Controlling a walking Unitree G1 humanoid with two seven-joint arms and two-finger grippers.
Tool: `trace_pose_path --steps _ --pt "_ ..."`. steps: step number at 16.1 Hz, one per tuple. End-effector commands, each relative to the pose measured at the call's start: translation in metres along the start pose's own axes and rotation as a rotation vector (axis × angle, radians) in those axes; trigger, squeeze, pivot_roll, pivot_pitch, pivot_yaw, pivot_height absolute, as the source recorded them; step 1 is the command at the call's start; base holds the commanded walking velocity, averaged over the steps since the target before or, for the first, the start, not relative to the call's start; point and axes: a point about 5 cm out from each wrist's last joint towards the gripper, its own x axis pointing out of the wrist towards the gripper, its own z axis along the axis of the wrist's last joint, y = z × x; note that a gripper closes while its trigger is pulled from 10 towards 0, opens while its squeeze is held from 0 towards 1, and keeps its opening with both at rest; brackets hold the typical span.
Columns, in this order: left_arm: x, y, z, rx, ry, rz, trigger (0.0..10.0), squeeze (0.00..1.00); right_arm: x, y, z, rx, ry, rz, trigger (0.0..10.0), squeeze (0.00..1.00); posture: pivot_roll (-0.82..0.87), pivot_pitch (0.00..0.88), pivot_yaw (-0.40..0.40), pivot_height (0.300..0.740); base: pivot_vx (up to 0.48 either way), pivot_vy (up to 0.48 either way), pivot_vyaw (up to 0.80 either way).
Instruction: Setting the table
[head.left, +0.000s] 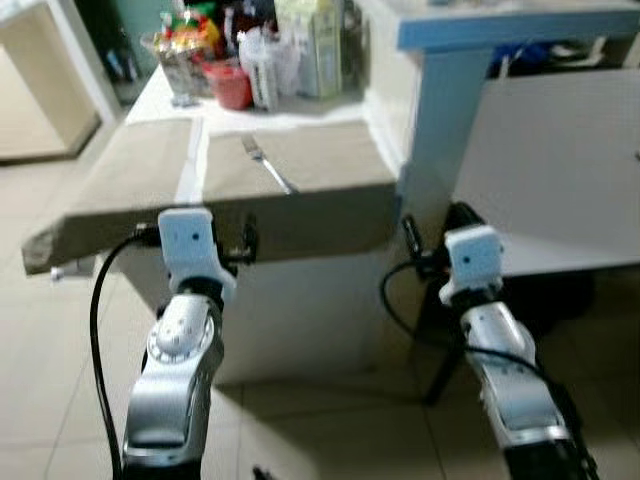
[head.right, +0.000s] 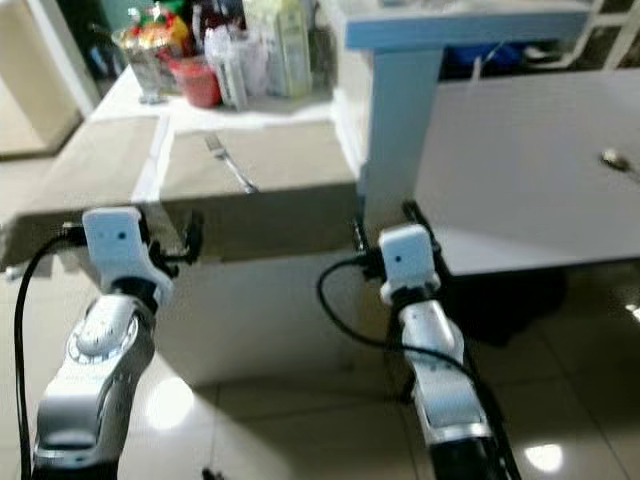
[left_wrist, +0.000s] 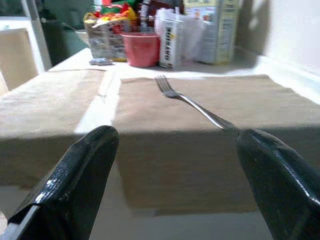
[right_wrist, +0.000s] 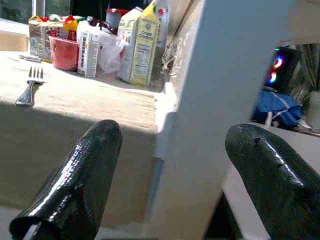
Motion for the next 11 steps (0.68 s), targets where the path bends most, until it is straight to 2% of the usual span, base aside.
trace_pose_path --steps 1,7,11 --pt "0.0 0.009 0.002 0.026 -0.011 0.029 10.0 0.0 0.005 0.008 0.005 0.023 -0.024 0.024 10.0 0.0 -0.1 0.0 0.06 0.74 0.446 0.0 0.0" --pt "0.0 0.011 0.003 0.027 -0.017 0.038 10.0 0.0 0.0 0.013 0.001 0.032 -0.005 0.038 10.0 0.0 -0.1 0.0 0.069 0.74 0.439 0.0 0.0" --pt "-0.001 0.013 0.002 0.02 -0.005 0.057 10.0 0.0 0.005 0.021 0.013 0.061 -0.033 0.091 10.0 0.0 -0.1 0.003 0.071 0.74 0.417 0.0 0.0"
